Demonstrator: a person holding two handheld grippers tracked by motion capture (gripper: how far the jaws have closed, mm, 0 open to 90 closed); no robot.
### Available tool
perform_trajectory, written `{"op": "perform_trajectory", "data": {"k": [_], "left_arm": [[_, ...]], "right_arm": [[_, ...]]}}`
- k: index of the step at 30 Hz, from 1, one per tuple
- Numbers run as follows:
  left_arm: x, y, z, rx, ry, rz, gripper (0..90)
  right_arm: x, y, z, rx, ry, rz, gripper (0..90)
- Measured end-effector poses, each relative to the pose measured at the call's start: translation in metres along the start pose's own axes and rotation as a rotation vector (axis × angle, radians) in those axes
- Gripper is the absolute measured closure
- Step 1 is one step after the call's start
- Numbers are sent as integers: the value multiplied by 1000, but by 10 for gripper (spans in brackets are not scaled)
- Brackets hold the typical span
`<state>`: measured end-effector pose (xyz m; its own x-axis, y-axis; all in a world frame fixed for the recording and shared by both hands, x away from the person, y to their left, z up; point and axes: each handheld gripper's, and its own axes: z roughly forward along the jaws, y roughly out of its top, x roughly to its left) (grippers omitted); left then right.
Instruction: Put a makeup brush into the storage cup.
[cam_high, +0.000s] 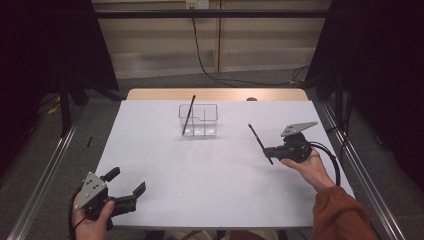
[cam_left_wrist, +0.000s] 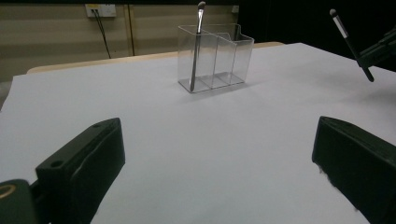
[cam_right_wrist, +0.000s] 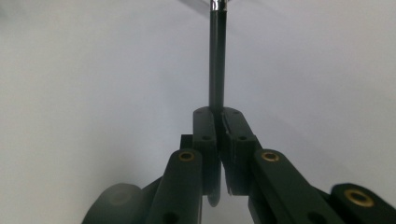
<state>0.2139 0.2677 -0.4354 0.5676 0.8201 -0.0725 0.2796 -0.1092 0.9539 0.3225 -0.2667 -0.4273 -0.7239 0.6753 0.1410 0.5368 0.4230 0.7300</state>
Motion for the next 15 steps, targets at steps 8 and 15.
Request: {"op": "perform_trajectory", "data": {"k": [8, 15], "left_arm": [[0, 0, 0, 9, 3, 4, 27], [1, 0, 0, 9, 2, 5, 27]], "right_arm": [[5, -7, -5, -106, -11, -1, 845], [11, -16, -4, -197, -4, 23, 845]]}}
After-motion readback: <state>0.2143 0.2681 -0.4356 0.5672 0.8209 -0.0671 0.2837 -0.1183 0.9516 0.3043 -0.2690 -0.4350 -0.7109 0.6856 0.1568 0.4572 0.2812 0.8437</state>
